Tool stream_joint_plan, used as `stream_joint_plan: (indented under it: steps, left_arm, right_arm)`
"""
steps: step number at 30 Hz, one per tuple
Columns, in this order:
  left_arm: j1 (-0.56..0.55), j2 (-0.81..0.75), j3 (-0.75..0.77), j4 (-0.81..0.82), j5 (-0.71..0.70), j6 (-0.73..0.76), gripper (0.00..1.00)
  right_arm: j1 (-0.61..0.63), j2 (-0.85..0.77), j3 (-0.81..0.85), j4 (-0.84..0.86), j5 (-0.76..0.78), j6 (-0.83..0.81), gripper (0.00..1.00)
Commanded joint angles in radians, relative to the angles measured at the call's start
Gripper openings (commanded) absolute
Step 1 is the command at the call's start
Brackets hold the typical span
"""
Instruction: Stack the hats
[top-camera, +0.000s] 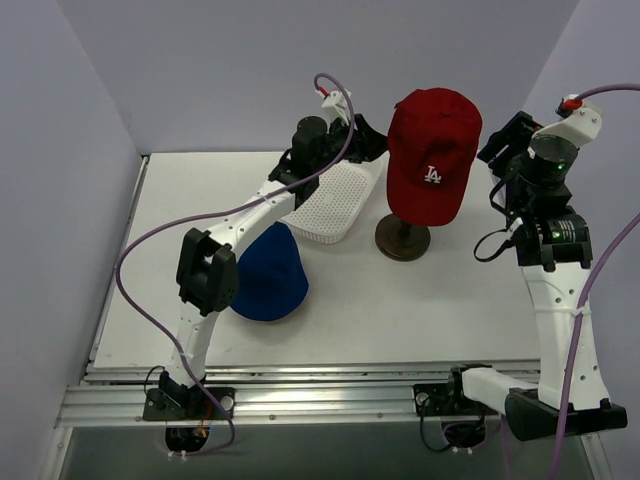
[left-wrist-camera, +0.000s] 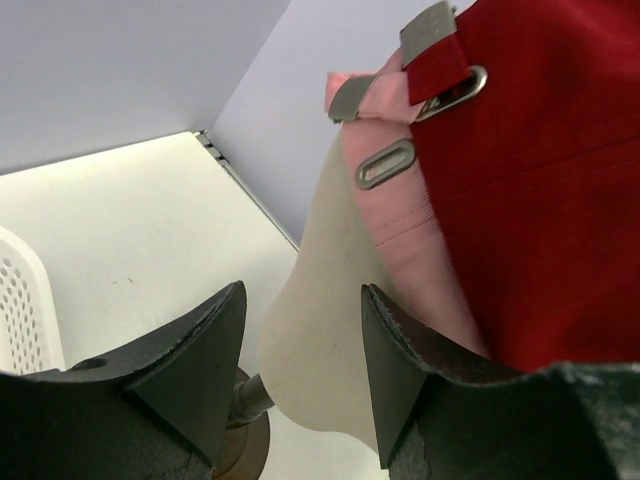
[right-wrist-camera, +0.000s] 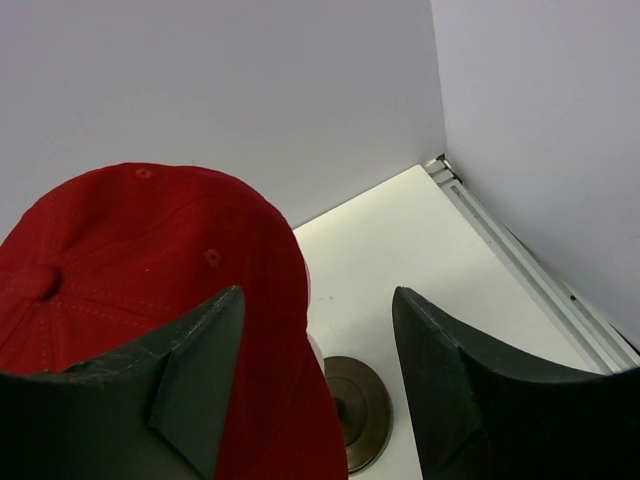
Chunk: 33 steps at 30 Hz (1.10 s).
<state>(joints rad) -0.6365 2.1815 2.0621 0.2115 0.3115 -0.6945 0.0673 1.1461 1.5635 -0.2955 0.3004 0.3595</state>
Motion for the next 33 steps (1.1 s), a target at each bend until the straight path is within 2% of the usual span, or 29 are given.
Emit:
stream_joint_plan:
  steps: [1, 5, 11, 12, 13, 14, 15, 16, 19, 22, 23, 26, 30, 33]
  left_arm:
    - [-0.003, -0.003, 0.067, 0.005, 0.029, 0.024, 0.58]
    - [0.007, -0.043, 0.032, -0.060, 0.003, 0.062, 0.58]
    - [0.040, -0.242, -0.134, -0.210, -0.129, 0.167, 0.61]
    - [0.038, -0.300, -0.143, -0.301, -0.158, 0.194, 0.63]
    - [0.037, -0.330, -0.152, -0.338, -0.198, 0.241, 0.66]
    - [0.035, -0.360, -0.177, -0.390, -0.209, 0.265, 0.86]
    - [0.032, -0.423, -0.195, -0.412, -0.218, 0.297, 0.94]
    - [0.031, -0.455, -0.220, -0.428, -0.236, 0.306, 0.97]
    - [0.015, -0.597, -0.347, -0.440, -0.241, 0.332, 0.94]
    - [-0.037, -0.721, -0.480, -0.436, -0.250, 0.354, 0.94]
    - [-0.057, -0.747, -0.514, -0.429, -0.252, 0.362, 0.94]
    - [-0.138, -0.825, -0.631, -0.411, -0.252, 0.377, 0.94]
    - [-0.230, -0.896, -0.753, -0.363, -0.166, 0.409, 0.94]
    - [-0.314, -0.963, -0.839, -0.333, -0.221, 0.444, 0.94]
  right_arm:
    - [-0.007, -0.034, -0.006, 0.042, -0.050, -0.001, 0.57]
    - [-0.006, -0.048, -0.008, 0.039, -0.102, -0.002, 0.57]
    - [-0.001, -0.083, -0.046, 0.054, -0.280, -0.007, 0.61]
    - [-0.001, -0.103, -0.078, 0.061, -0.332, -0.005, 0.61]
    - [0.000, -0.114, -0.095, 0.067, -0.357, 0.004, 0.62]
    - [0.002, -0.120, -0.109, 0.070, -0.378, 0.006, 0.63]
    - [0.003, -0.134, -0.134, 0.071, -0.423, 0.007, 0.64]
    - [0.006, -0.143, -0.147, 0.071, -0.441, 0.009, 0.64]
    - [0.034, -0.189, -0.210, 0.073, -0.475, 0.013, 0.70]
    - [0.055, -0.259, -0.290, 0.081, -0.483, 0.038, 0.87]
    - [0.058, -0.276, -0.312, 0.082, -0.494, 0.047, 0.98]
    - [0.072, -0.354, -0.400, 0.082, -0.518, 0.055, 1.00]
    - [0.112, -0.477, -0.485, 0.075, -0.463, 0.073, 1.00]
    - [0.117, -0.537, -0.513, 0.038, -0.403, 0.070, 1.00]
